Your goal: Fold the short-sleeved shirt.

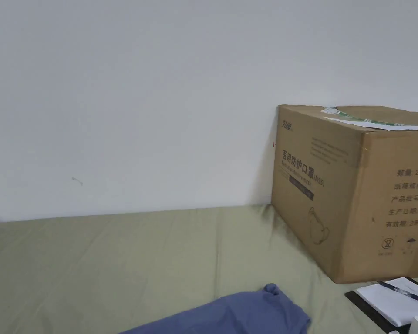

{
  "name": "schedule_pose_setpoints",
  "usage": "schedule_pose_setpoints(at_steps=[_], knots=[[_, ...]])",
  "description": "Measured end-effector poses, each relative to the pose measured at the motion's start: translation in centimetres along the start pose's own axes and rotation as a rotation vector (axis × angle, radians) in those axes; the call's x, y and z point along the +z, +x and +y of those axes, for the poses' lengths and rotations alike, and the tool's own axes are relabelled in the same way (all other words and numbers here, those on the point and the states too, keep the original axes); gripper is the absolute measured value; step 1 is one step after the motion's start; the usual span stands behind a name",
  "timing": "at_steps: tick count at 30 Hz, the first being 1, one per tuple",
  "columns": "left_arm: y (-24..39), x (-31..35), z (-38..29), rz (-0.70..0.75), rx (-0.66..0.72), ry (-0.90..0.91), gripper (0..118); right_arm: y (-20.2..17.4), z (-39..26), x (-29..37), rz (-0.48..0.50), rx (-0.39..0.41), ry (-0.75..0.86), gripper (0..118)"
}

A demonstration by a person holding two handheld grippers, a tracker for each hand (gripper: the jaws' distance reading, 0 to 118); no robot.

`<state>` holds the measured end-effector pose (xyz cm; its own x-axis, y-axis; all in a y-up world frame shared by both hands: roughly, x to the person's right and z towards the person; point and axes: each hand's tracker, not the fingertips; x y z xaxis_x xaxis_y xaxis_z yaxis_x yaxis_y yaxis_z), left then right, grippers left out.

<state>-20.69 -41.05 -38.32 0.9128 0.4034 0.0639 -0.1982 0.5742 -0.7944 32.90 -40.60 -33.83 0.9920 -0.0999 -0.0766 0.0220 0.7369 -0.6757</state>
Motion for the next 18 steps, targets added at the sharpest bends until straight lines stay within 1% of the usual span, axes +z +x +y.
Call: schedule_pose_setpoints(at_steps=[1,2,3,5,7,10,13,15,16,17,18], knots=[[0.3,1.7,-0.7,0.042,-0.02,0.041,1,0.1,-0.4,1.6,-0.018,-0.02,0.025,8],[0.7,3.1,-1.2,0.086,-0.051,0.074,1,0.3,-0.8,2.9,-0.022,-0.04,0.017,8],[1.2,4.4,-2.0,0.098,-0.082,0.091,1,0.4,-1.0,4.1,-0.018,-0.054,0.007,8],[1.6,5.9,-2.8,0.077,-0.108,0.077,1,0.4,-1.8,5.6,-0.029,-0.076,-0.002,8],[1.9,5.9,-3.2,0.086,-0.126,0.036,1,0.4,-2.3,5.6,-0.063,-0.09,-0.066,8],[1.3,3.3,-3.1,0.138,-0.137,-0.035,1,0.5,-3.2,2.7,-0.112,-0.09,-0.155,8],[0.1,0.5,-2.7,0.157,-0.097,-0.058,1,0.2,-3.5,-0.8,-0.152,-0.075,-0.205,8],[-0.2,-0.8,-2.5,0.174,-0.084,-0.067,5,0.0,-3.4,-2.1,-0.173,-0.092,-0.215,8],[-0.3,-1.1,-2.6,0.19,-0.082,-0.072,14,0.0,-3.4,-2.4,-0.182,-0.109,-0.204,18],[-0.4,-1.2,-2.7,0.194,-0.076,-0.062,30,0.1,-3.2,-2.3,-0.162,-0.123,-0.191,38],[-0.4,-1.0,-2.7,0.202,-0.067,-0.042,60,0.1,-2.9,-2.1,-0.15,-0.14,-0.168,72]])
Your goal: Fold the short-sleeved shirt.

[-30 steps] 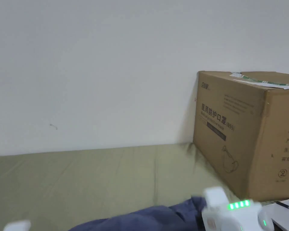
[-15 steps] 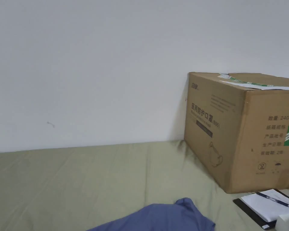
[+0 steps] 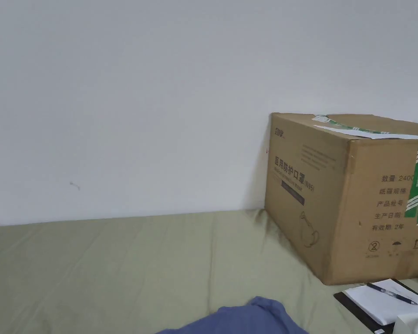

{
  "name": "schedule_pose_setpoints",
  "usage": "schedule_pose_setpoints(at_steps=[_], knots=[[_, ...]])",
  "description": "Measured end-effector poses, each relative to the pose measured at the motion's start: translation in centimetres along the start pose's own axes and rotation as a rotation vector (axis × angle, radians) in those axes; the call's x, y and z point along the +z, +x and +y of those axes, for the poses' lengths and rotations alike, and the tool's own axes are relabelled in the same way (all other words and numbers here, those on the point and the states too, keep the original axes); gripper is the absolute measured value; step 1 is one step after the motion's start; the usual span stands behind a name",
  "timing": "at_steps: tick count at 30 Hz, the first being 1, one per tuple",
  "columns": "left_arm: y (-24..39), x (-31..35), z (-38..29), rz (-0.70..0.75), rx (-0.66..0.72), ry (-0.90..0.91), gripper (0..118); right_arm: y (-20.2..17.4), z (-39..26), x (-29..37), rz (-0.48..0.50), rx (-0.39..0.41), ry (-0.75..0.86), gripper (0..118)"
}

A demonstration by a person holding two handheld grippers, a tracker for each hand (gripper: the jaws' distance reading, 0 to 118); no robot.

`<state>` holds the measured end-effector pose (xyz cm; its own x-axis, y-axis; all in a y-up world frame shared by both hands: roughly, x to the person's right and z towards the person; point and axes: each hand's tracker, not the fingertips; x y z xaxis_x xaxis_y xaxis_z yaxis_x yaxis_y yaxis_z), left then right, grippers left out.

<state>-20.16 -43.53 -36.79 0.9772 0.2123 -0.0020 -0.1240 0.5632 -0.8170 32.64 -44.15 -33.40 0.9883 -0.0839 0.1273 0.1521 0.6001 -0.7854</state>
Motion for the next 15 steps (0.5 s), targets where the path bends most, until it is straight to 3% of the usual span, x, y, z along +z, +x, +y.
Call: schedule_pose_setpoints(at_steps=[1,2,3,6,9,10,11,12,14,15], knots=[[0.0,0.3,0.0,0.004,0.01,0.026,104,-0.2,0.3,0.3,0.001,-0.006,0.005,116],[0.0,0.7,0.0,-0.004,0.026,0.055,118,-0.4,0.6,0.6,0.01,-0.007,0.014,115],[-0.1,1.6,0.0,-0.015,0.039,0.103,116,-0.7,1.1,1.5,0.073,-0.023,0.122,109],[1.1,5.4,1.1,-0.047,0.111,0.187,116,-1.4,1.4,4.9,0.051,-0.015,0.23,112],[0.8,8.4,0.9,-0.159,0.175,0.239,115,-3.1,1.4,9.1,0.12,-0.012,0.375,108],[1.0,9.5,0.8,-0.189,0.173,0.241,103,-3.6,1.4,10.1,0.162,-0.006,0.408,93],[1.2,10.4,0.5,-0.203,0.172,0.268,77,-4.1,1.4,10.9,0.201,0.001,0.448,63],[1.5,11.5,0.2,-0.188,0.152,0.329,48,-4.9,1.3,12.3,0.228,0.02,0.49,51],[1.6,12.2,0.2,-0.133,0.102,0.367,16,-6.7,2.1,12.7,0.16,0.082,0.531,25],[1.8,12.4,0.6,-0.111,0.075,0.363,0,-7.7,2.8,13.1,0.135,0.109,0.546,0]])
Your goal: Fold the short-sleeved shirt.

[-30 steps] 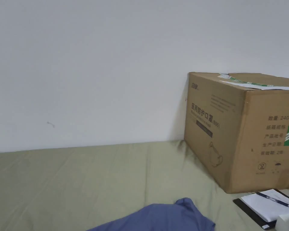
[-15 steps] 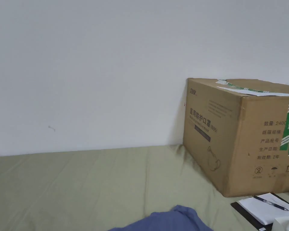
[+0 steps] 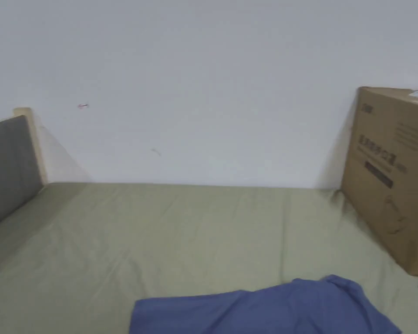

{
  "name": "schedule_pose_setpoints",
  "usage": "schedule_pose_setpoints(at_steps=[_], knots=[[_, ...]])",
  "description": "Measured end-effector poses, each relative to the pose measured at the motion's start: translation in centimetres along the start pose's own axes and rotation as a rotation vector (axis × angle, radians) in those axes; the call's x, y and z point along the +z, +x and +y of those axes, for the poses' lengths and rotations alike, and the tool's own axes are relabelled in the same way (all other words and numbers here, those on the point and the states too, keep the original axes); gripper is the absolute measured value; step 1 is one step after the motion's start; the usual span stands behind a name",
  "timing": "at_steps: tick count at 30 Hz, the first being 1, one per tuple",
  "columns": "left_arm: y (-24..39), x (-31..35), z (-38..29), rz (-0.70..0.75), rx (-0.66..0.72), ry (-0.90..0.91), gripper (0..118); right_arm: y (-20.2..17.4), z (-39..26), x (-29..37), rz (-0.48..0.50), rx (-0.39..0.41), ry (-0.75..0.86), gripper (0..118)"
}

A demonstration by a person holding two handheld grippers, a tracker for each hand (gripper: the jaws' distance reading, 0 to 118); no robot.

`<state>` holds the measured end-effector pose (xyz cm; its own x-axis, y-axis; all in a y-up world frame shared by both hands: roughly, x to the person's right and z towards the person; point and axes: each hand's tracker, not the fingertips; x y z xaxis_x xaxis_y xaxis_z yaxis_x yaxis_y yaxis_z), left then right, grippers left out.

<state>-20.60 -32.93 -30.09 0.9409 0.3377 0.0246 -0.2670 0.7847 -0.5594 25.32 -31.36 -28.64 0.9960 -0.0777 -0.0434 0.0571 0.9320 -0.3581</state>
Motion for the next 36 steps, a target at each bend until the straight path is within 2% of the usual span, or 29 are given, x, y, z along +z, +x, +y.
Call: schedule_pose_setpoints(at_steps=[2,4,6,8,11,13,14,15,16,17,18,19,21,23,26,28,30,31,33,35,36], knots=[[-0.6,-1.3,2.3,-0.074,-0.034,-0.018,0,-0.5,1.2,-0.6,0.052,-0.016,0.023,0],[-0.3,-3.6,5.3,-0.05,-0.058,-0.011,0,-1.1,2.3,-1.7,0.08,-0.061,0.031,0],[-0.2,-7.3,9.2,-0.041,-0.077,-0.061,0,-1.1,2.6,-2.4,0.163,-0.13,0.035,0],[-0.9,-12.7,12.8,-0.035,-0.103,-0.167,0,-1.7,3.1,-3.3,0.154,-0.1,0.044,0],[-2.4,-22.3,16.2,0.023,-0.028,-0.411,0,-2.2,2.5,-5.2,0.147,0.008,0.026,0],[-3.5,-27.8,16.9,0.066,-0.017,-0.46,0,-2.5,1.9,-6.5,0.146,0.05,-0.002,0],[-4.0,-29.7,16.9,0.082,-0.005,-0.471,4,-2.5,1.7,-7.1,0.16,0.049,-0.013,0],[-4.6,-31.8,16.8,0.101,0.021,-0.461,20,-2.4,1.5,-7.6,0.175,0.041,-0.029,0],[-5.1,-33.5,16.6,0.109,0.033,-0.457,62,-2.2,1.2,-8.2,0.189,0.03,-0.045,0],[-5.6,-35.0,16.3,0.132,0.041,-0.455,95,-1.9,0.8,-8.7,0.2,0.017,-0.063,0],[-5.9,-36.5,15.8,0.153,0.039,-0.461,116,-1.7,0.6,-9.4,0.205,0.003,-0.084,0],[-6.2,-37.8,15.2,0.167,0.034,-0.469,117,-1.5,0.4,-9.9,0.202,-0.004,-0.094,0],[-6.4,-39.7,14.3,0.16,0.024,-0.478,117,-1.0,-0.2,-10.9,0.189,-0.012,-0.103,0],[-6.3,-41.6,13.1,0.212,-0.013,-0.556,117,-0.6,-0.6,-11.7,0.186,-0.018,-0.113,0],[-5.9,-43.5,11.1,0.278,-0.121,-0.639,116,-0.1,-1.4,-13.0,0.16,-0.009,-0.145,0],[-4.7,-43.2,10.1,0.29,-0.23,-0.581,115,-0.3,-1.7,-13.0,0.121,0.007,-0.155,0],[-4.5,-41.9,9.5,0.288,-0.238,-0.516,112,-0.4,-2.0,-12.9,0.107,0.018,-0.13,0],[-4.2,-41.2,9.5,0.277,-0.218,-0.495,105,-0.5,-1.9,-12.6,0.113,0.013,-0.121,0],[-3.6,-39.8,9.5,0.272,-0.216,-0.456,85,-0.7,-1.8,-12.4,0.127,-0.008,-0.115,0],[-3.7,-38.6,9.7,0.251,-0.245,-0.438,36,-0.6,-1.6,-12.1,0.138,-0.034,-0.116,0],[-3.7,-38.0,9.8,0.216,-0.256,-0.434,3,-0.5,-1.5,-11.9,0.136,-0.051,-0.114,0]])
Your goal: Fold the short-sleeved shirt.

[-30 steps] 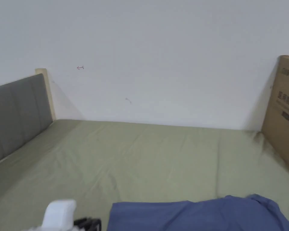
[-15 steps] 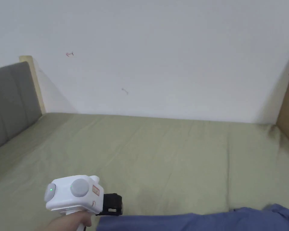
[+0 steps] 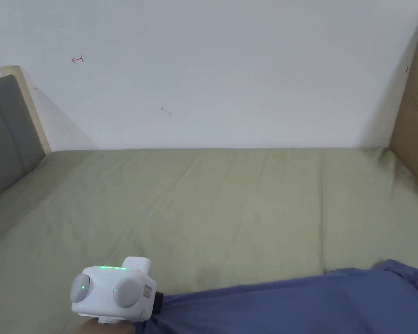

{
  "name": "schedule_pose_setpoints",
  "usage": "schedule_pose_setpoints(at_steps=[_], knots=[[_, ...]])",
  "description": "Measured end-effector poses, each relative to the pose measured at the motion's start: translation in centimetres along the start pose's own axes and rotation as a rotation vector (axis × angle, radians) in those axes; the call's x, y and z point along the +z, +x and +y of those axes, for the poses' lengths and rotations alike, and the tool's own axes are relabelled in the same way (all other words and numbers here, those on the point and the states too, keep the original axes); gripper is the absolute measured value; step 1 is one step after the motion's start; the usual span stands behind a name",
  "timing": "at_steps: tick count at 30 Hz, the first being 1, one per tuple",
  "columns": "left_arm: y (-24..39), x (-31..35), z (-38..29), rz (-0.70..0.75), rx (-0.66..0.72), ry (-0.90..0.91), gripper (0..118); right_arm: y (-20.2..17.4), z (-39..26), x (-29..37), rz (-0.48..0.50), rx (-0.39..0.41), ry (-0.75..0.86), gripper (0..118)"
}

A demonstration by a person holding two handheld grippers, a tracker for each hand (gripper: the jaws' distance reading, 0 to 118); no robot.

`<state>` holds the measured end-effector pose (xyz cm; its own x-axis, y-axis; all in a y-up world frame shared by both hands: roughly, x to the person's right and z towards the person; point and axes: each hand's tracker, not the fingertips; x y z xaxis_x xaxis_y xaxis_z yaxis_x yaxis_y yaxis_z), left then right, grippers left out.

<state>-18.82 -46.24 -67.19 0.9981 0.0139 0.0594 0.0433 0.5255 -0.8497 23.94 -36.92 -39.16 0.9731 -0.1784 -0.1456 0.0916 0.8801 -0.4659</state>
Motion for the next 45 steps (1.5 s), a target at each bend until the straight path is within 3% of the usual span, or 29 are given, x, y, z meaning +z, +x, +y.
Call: schedule_pose_setpoints(at_steps=[2,4,9,12,14,18,19,20,22,24,25,28,30,34,36,38,42,45], knots=[[-0.8,0.9,0.1,-0.028,-0.023,0.012,1,0.5,0.8,0.6,0.032,-0.088,0.022,0],[-1.6,2.0,0.1,-0.043,0.002,0.042,1,1.1,1.7,1.3,0.029,-0.122,0.074,0],[-3.0,5.0,-0.2,-0.061,0.069,0.105,1,6.3,8.4,-3.6,0.0,-0.032,0.079,0],[-3.4,5.3,-0.9,-0.048,0.083,0.079,1,10.8,13.2,-12.3,-0.034,-0.051,-0.236,0],[-3.6,5.2,-1.4,-0.06,0.107,0.07,1,12.7,15.6,-18.7,-0.016,-0.145,-0.424,0],[-3.5,5.3,-2.0,-0.087,0.106,0.083,1,15.1,16.4,-27.0,-0.155,-0.151,-0.554,1],[-3.5,5.2,-2.3,-0.086,0.093,0.087,1,15.6,16.4,-29.1,-0.162,-0.149,-0.586,24],[-3.4,5.2,-2.5,-0.086,0.086,0.088,1,15.7,16.3,-30.8,-0.173,-0.138,-0.623,62],[-3.2,5.1,-3.0,-0.093,0.075,0.086,1,15.3,15.7,-33.4,-0.208,-0.092,-0.665,94],[-3.1,5.0,-3.4,-0.096,0.062,0.079,1,15.0,15.7,-34.8,-0.2,-0.035,-0.659,117],[-3.3,4.9,-3.4,-0.111,0.055,0.064,1,14.4,15.7,-35.5,-0.214,-0.017,-0.657,110],[-4.5,4.5,-3.5,-0.159,0.12,0.053,1,14.0,15.8,-37.4,-0.27,0.003,-0.739,110],[-5.0,4.1,-3.6,-0.17,0.148,0.048,1,14.8,13.6,-40.6,-0.252,-0.004,-0.781,103],[-4.4,2.9,-3.7,-0.155,0.102,-0.007,1,16.0,13.4,-40.7,-0.283,0.023,-0.804,37],[-4.2,2.9,-3.8,-0.154,0.091,-0.006,1,16.8,14.2,-39.0,-0.319,-0.018,-0.676,2],[-4.6,3.2,-3.7,-0.157,0.114,-0.003,1,18.0,15.5,-35.6,-0.317,-0.072,-0.554,2],[-5.0,5.9,-3.5,-0.176,0.176,0.018,1,19.5,17.6,-28.7,-0.211,-0.2,-0.479,2],[-4.3,9.2,-2.9,-0.171,0.159,0.035,1,18.9,19.2,-22.3,-0.183,-0.189,-0.453,2]])
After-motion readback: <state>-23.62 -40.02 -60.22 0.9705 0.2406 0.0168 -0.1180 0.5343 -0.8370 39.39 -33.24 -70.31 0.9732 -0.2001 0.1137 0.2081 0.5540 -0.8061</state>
